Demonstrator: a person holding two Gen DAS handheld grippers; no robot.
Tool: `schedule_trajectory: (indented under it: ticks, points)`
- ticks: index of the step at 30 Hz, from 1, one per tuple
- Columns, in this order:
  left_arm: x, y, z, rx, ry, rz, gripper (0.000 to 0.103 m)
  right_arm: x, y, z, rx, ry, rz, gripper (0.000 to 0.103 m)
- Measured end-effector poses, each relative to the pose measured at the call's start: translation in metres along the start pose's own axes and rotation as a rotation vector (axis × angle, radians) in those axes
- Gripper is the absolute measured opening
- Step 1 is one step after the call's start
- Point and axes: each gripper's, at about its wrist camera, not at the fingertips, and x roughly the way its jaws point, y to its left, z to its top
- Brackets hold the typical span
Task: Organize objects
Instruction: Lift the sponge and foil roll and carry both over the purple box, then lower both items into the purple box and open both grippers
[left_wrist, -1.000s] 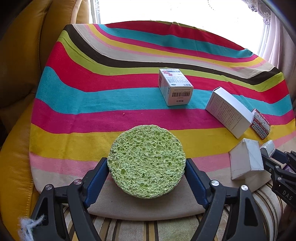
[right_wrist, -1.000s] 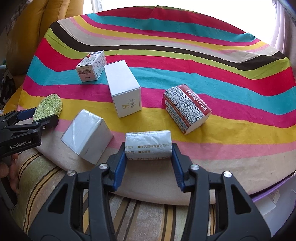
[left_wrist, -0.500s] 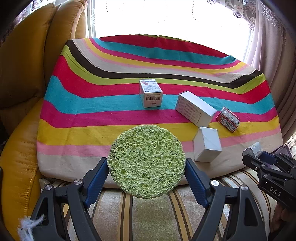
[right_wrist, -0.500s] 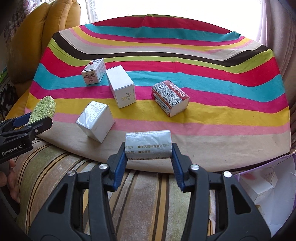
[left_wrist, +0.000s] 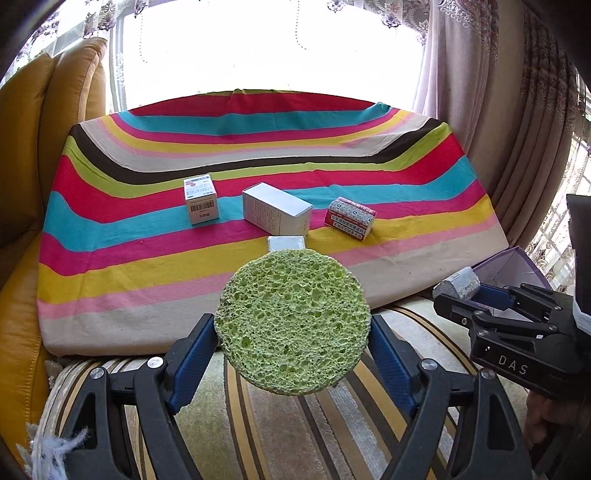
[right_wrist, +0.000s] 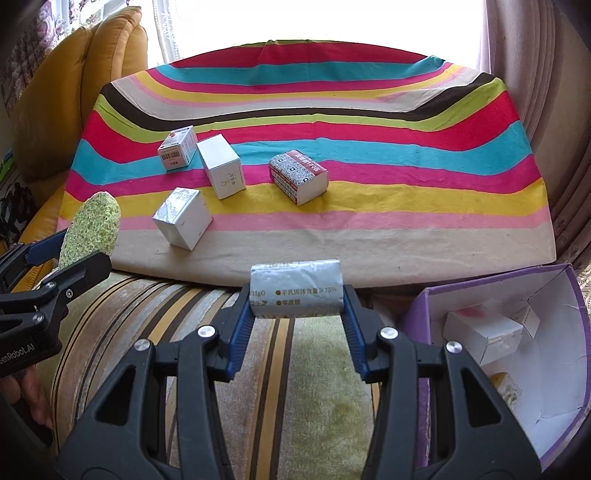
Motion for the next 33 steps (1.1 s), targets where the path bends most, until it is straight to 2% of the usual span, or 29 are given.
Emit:
schedule_trajectory:
  ticks: [17, 33]
  points:
    - [-0.001, -0.073, -0.005, 0.160, 0.014, -0.139, 0.082, -0.050, -0.060, -0.045, 0.124, -0.027, -0.075, 0.050]
    - [0.020, -0.187, 0.011, 0.363, 0.044, -0.288, 0.082, -0.089, -0.186, -0.091, 0.350, -0.028, -0.249, 0.050]
